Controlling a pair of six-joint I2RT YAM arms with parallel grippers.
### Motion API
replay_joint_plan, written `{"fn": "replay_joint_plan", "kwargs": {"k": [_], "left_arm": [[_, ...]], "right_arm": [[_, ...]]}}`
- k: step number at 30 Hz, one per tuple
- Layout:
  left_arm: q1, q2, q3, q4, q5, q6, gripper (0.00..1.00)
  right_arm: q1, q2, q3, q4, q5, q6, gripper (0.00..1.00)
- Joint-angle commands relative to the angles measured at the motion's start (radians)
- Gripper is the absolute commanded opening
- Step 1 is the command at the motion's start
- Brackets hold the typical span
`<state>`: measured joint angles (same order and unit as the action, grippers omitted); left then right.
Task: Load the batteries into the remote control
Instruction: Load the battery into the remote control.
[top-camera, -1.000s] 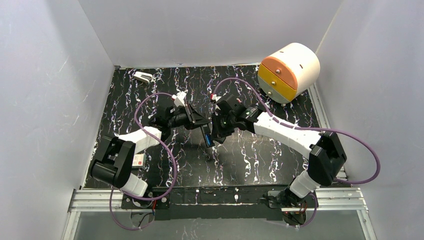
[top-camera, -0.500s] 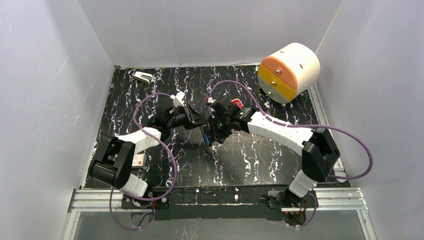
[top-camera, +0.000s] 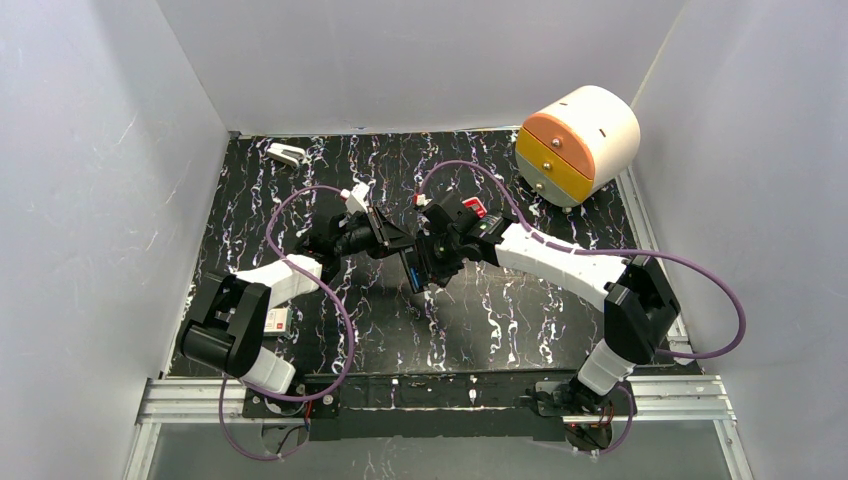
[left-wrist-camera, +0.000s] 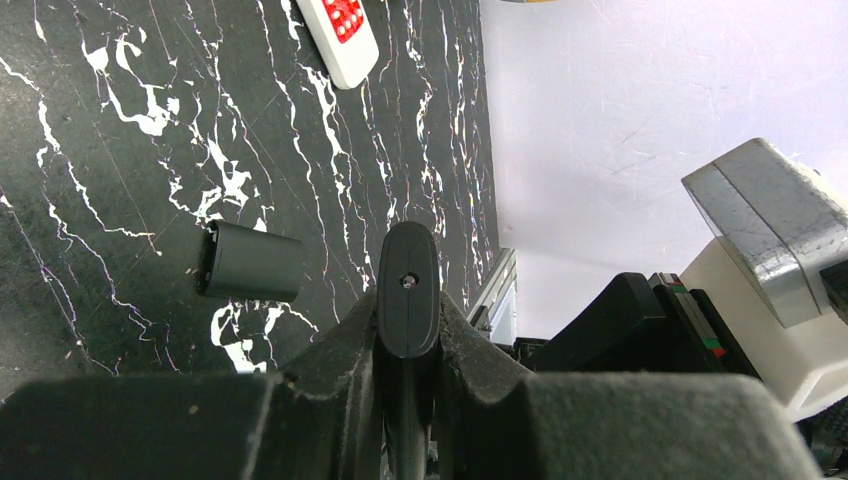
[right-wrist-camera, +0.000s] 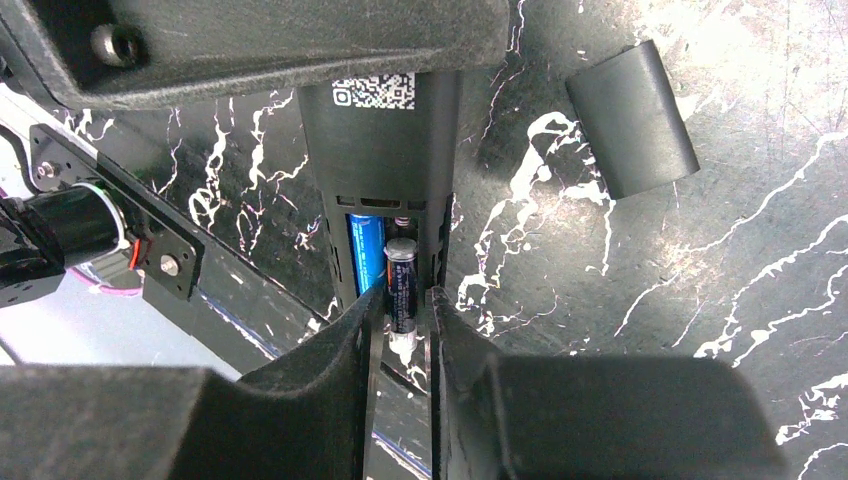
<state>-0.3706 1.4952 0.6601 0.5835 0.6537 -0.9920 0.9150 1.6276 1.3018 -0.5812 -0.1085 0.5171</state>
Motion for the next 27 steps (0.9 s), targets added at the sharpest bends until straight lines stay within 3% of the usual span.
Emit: {"fn": "replay_joint_plan", "kwargs": {"k": [1,5,16,27], "left_arm": [[-0.005,-0.032,0.009,0.034,0.033,-0.030,0.00],[-0.004,-0.029,0.007,0.034,0.029,-0.033,0.00],[-0.003,-0.035,0.033,0.035,0.043,-0.087,0.00],[0.026,-0.025,0.126,0.215,0.085,-0.363,0.00]], "right_arm": [[0.004,-0.019,0.031,0.030,0.006,0.019,0.30],[0.005,-0.021,0.038,0.029,0.011,0.036,0.32],[-0.025,-0.146,-0.003,0.141,0.057,0.147,0.57],[-0.038,-0.443,-0.241,0.542,0.258,0.284,0.84]]}}
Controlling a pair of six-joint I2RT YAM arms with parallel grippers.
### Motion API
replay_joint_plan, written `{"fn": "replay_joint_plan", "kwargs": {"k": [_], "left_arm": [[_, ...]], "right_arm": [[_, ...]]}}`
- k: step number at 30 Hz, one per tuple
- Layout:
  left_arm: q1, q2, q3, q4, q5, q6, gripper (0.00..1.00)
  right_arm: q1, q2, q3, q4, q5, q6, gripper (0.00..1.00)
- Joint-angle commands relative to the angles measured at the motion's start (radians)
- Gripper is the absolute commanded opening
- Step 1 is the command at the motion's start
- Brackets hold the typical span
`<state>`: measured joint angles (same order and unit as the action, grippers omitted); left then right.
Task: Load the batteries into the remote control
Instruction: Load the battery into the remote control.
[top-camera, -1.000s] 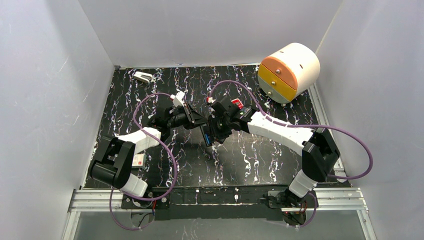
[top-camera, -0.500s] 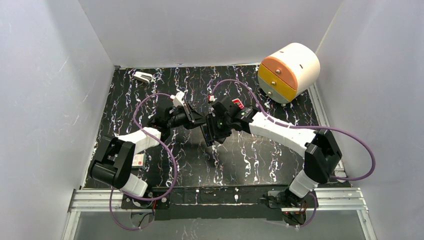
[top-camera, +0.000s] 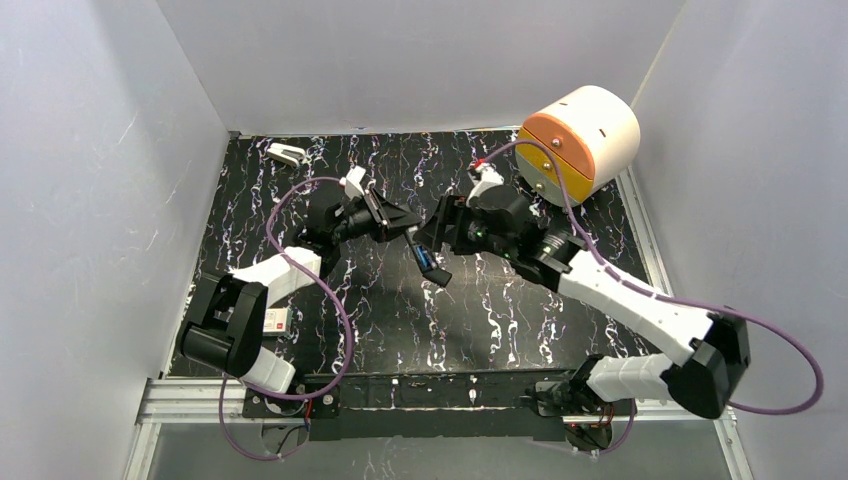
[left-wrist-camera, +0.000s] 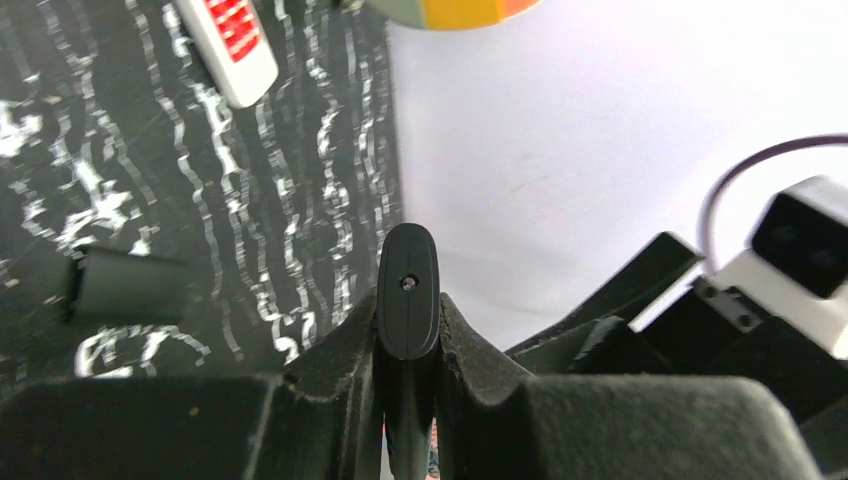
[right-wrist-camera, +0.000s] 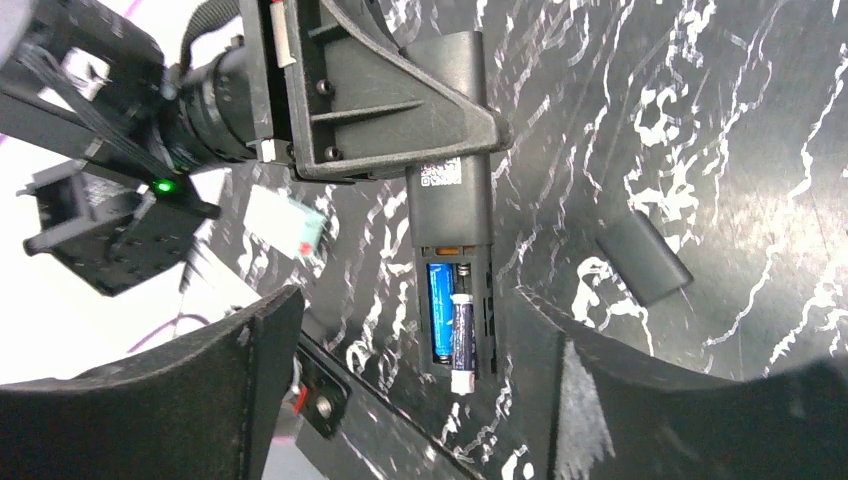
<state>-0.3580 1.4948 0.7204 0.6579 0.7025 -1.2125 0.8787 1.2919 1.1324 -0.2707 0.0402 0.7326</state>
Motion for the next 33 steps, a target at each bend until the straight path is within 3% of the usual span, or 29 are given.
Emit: {"fn": "replay_joint_plan", "kwargs": {"k": [1,9,21,33], "left_arm": [[0.014,-0.020,0.072,0.173,0.032,-0.190,0.00],[0.017,-0.001,0.111,0.378,-0.060,-0.405,0.00],[0.029,-0.026,0.139,0.404,-0.186,-0.483,0.00],[0.043,-0.006,0.138,0.470,-0.206,-0.600,0.00]], "right_arm": [[-0.001,-0.137,-0.097,0.276,0.129,0.085,0.87],[-0.006,-0.268,-0.264,0.589,0.221,0.188,0.97],[-0.036,-0.246,-0.295,0.749,0.090,0.317,0.99],[-0.043,-0.226,-0.342,0.797,0.128,0.429,0.99]]}}
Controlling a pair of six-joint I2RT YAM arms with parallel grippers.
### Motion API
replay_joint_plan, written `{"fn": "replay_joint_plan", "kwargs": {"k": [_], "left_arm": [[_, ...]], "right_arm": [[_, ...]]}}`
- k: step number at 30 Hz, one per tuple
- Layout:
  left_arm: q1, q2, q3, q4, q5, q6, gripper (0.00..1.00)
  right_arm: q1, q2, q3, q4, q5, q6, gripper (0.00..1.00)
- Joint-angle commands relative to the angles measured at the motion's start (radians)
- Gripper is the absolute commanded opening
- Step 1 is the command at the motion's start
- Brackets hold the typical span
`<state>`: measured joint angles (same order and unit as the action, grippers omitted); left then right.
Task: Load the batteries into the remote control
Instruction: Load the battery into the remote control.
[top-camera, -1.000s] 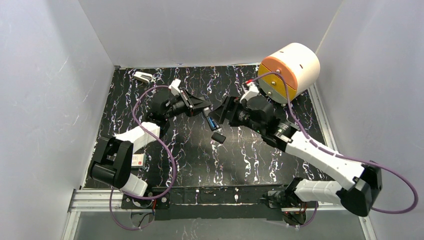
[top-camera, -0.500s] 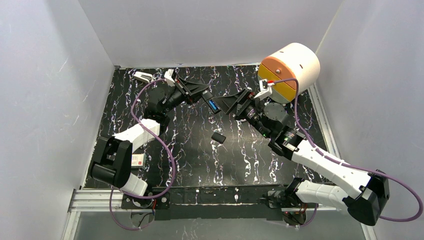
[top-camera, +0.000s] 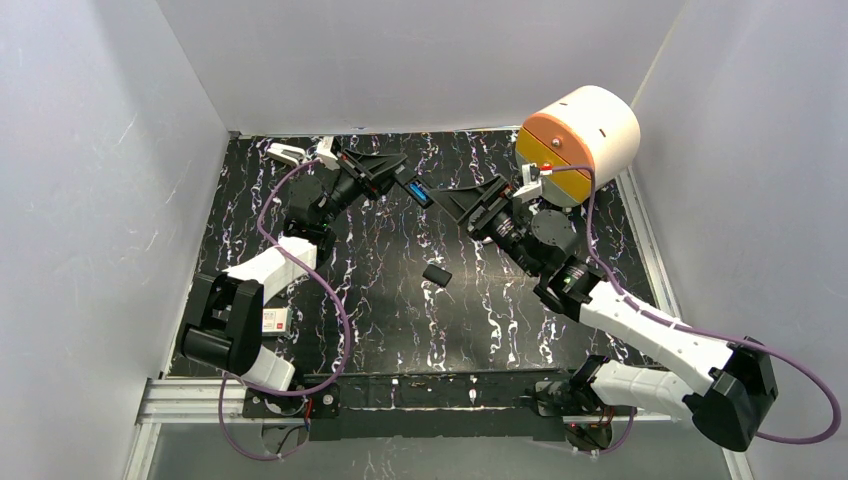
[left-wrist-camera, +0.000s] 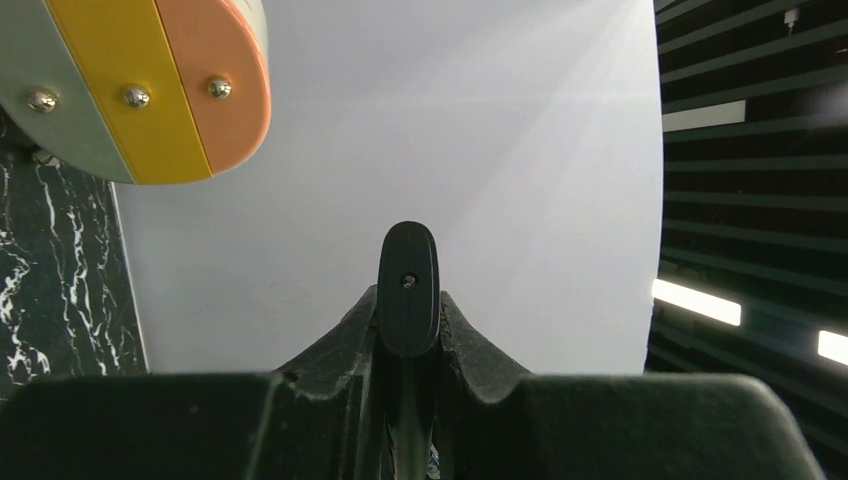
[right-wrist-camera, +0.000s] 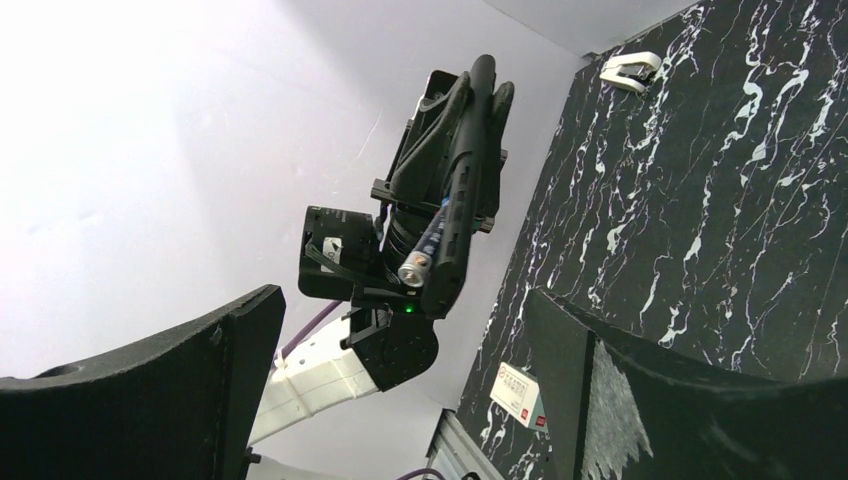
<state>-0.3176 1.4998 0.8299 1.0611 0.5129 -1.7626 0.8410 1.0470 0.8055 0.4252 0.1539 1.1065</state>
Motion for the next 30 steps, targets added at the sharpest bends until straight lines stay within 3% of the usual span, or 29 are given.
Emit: {"fn": "replay_joint_plan", "kwargs": {"k": [1,9,16,26,30], "left_arm": [[0.003,-0.010,0.028,0.068,-0.014,-0.061,0.00],[0.002,-0.018,0.007,0.069,0.000,-0.121,0.00],[0.002,-0.041,-0.023,0.038,-0.006,-0.111,0.00],[0.003,-0.087,-0.028,-0.054,0.000,-0.069,0.00],[0.003,-0.098,-0.033,-0.073,0.001,-0.063,0.00]], "right_arm": [[-0.006,0.026,-0.020,0.130,0.009,0.065,0.99],[-0.011,0.087,-0.027,0.270,-0.016,0.117,0.97],[-0.015,0.115,-0.010,0.271,-0.035,0.125,0.89],[-0.016,0.134,0.007,0.224,-0.042,0.104,0.62],[-0.016,0.142,0.012,0.215,-0.045,0.102,0.57]]}}
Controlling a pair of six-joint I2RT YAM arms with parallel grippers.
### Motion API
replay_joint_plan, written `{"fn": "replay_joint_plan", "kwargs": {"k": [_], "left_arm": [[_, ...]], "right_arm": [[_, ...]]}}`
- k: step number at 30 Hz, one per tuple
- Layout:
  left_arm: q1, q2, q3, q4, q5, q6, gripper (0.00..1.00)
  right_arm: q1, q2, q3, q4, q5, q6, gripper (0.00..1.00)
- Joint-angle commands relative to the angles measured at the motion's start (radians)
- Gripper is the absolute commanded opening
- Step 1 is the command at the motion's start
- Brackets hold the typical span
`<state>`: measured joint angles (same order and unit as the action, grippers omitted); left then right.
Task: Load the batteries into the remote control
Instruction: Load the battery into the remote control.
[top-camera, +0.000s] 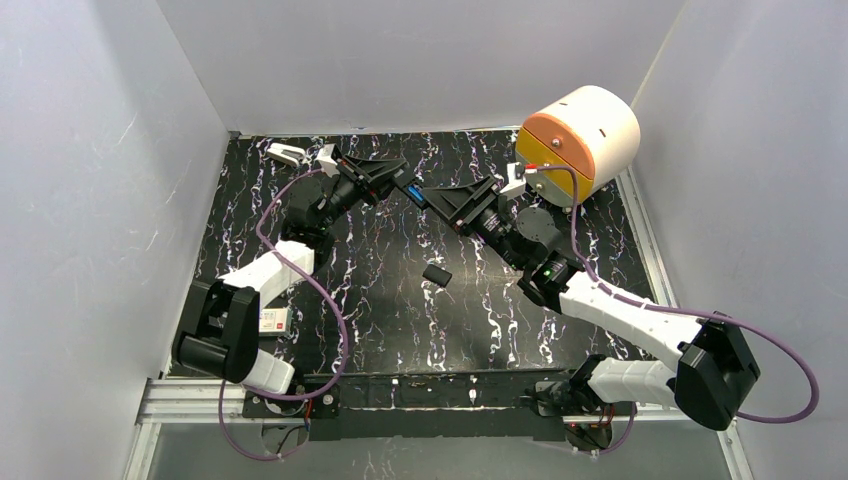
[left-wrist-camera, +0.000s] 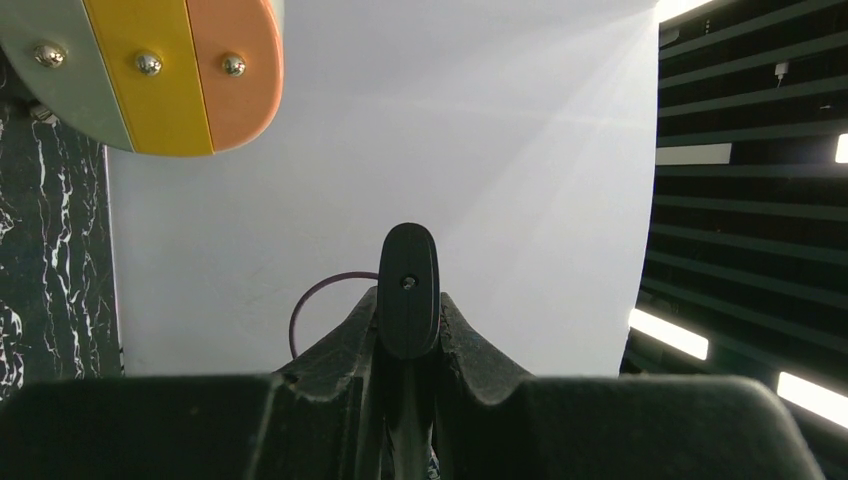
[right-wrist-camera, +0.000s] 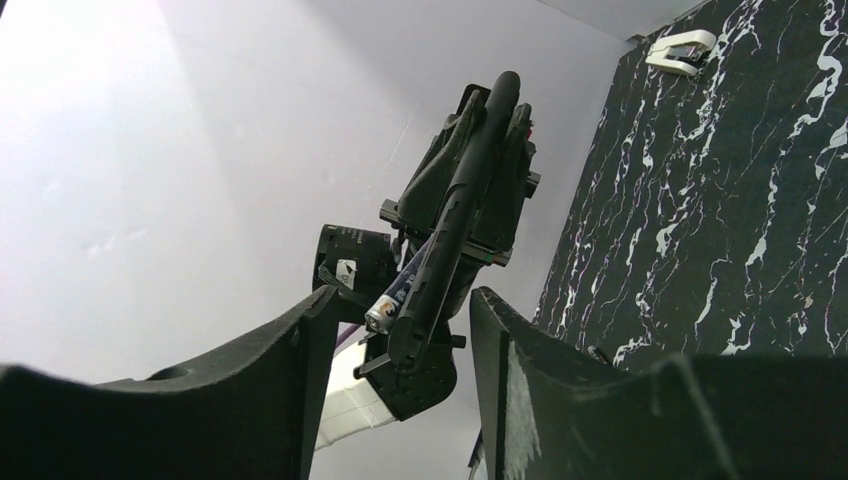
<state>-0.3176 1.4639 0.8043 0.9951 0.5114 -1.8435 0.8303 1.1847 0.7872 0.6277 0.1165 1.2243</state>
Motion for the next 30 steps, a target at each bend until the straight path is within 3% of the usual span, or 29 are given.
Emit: {"fn": "replay_joint_plan", "kwargs": {"k": [1,11,30], "left_arm": [[0.002,-0.062,-0.009,-0.007,0.005,0.018,0.00],[0.002,-0.086,-0.030,-0.018,0.017,0.019,0.00],[0.002,-0.109,-0.035,-0.018,0.050,0.039,0.00]], "right_arm": [[-0.006,0.006,0.029,0.012,-0.007,-0.012,0.56],[-0.008,0.008,0.024,-0.014,0.007,0.018,0.46],[-0.014,0.036,0.044,-0.080,-0.003,0.041,0.39]]}}
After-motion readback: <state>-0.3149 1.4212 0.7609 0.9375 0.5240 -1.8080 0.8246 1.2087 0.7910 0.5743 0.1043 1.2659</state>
